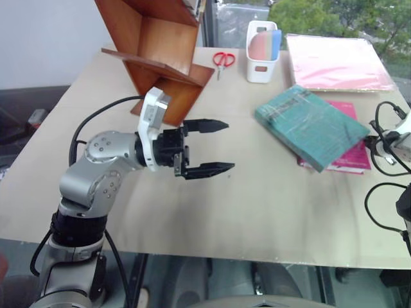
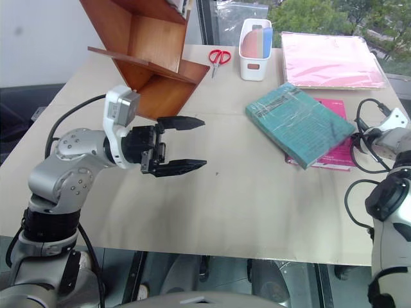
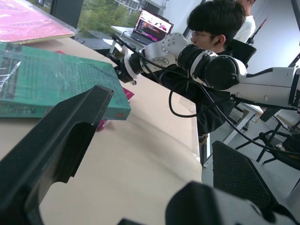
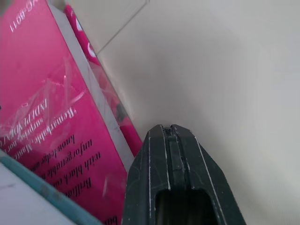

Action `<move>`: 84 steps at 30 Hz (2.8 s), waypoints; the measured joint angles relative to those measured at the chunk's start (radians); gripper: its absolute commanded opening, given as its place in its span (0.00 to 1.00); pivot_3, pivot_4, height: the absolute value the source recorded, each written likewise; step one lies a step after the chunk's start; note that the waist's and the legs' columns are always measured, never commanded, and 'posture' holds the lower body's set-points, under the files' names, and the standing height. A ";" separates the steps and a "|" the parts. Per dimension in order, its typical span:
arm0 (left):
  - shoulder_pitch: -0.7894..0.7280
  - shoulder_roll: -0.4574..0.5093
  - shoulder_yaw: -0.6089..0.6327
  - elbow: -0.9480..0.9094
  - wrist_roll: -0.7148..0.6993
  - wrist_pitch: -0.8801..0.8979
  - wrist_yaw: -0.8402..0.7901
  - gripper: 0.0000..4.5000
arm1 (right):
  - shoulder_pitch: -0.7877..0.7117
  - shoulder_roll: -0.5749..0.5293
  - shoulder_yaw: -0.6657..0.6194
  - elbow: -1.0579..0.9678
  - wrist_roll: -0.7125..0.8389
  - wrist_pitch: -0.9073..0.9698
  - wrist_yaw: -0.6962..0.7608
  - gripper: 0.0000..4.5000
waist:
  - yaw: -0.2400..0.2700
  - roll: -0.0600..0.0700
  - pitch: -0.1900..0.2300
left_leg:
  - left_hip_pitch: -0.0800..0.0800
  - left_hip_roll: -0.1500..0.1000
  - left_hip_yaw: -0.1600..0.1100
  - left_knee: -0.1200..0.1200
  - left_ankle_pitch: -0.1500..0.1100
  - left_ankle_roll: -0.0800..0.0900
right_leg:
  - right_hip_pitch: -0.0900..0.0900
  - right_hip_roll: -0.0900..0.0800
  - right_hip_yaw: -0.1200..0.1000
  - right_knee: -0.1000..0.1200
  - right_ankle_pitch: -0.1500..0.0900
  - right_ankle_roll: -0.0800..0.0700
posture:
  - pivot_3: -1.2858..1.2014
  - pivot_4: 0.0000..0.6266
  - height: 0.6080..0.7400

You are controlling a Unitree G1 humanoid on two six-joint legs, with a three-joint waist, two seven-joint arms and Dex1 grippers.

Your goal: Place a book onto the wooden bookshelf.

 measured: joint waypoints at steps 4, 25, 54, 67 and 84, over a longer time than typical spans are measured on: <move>0.000 0.001 0.000 0.000 0.000 0.000 0.000 1.00 | -0.028 0.000 -0.021 0.068 0.006 -0.108 -0.030 0.01 | 0.000 0.000 0.001 | 0.000 0.000 0.000 0.000 0.000 0.000 | 0.000 0.000 0.000 0.000 0.000 0.000 | 0.52 0.24 1.00; 0.042 0.052 0.041 -0.075 -0.023 0.027 0.054 1.00 | -0.119 0.063 0.066 0.172 -0.052 -0.260 0.055 0.01 | -0.003 -0.001 0.001 | 0.001 0.001 0.001 0.000 0.000 0.000 | -0.001 0.001 0.001 0.001 0.000 0.000 | 0.52 0.24 1.00; 0.096 0.053 0.048 -0.077 -0.022 0.028 0.061 1.00 | 0.133 0.150 0.194 -0.330 -0.070 -0.275 0.287 0.01 | 0.011 0.000 0.005 | -0.004 0.002 0.002 0.001 0.000 0.000 | -0.005 0.002 0.002 0.001 0.000 0.000 | 0.52 0.24 1.00; 0.112 0.057 0.056 -0.060 -0.021 0.023 0.060 1.00 | 0.557 0.093 0.495 -1.394 0.146 -0.056 0.602 0.82 | 0.006 0.000 0.005 | -0.003 0.003 -0.001 0.002 0.000 0.000 | -0.003 0.002 -0.001 0.001 0.000 0.000 | 0.52 0.24 1.00; 0.175 0.087 0.089 -0.096 -0.023 0.026 0.090 1.00 | 0.437 0.152 0.725 -1.079 -0.135 -0.234 0.604 0.01 | 0.008 -0.002 0.005 | -0.003 0.003 -0.003 0.002 0.000 0.000 | -0.003 0.003 -0.002 0.002 0.000 0.000 | 0.52 0.24 1.00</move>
